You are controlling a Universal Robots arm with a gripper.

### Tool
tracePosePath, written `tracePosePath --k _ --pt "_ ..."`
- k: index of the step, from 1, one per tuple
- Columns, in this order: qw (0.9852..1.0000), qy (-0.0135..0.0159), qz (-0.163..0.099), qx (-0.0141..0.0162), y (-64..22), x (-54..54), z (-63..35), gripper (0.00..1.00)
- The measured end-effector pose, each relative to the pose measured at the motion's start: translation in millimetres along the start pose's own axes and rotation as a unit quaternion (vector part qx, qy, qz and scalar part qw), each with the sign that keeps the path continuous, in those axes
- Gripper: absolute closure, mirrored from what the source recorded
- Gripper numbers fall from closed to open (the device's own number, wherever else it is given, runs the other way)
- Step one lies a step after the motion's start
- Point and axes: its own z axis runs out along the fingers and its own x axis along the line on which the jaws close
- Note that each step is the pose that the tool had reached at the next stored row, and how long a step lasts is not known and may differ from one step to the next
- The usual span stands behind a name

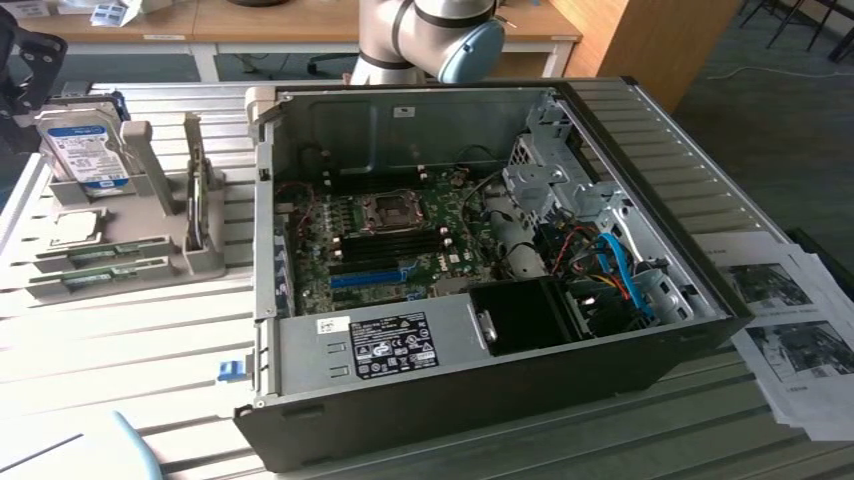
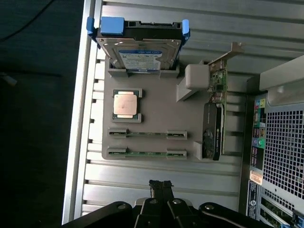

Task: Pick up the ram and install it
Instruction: 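Reach for the ram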

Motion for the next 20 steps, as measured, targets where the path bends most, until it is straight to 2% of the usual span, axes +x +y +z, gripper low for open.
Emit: tracePosePath --k 8,14,20 --pt "1.0000 0.0000 0.000 0.0000 1.3 -0.1 0.6 0.91" --pt "1.0000 0.0000 0.000 0.0000 7.6 -0.5 2.7 0.91" --pt "1.0000 0.0000 0.000 0.0000 7.8 -0.5 2.7 0.91"
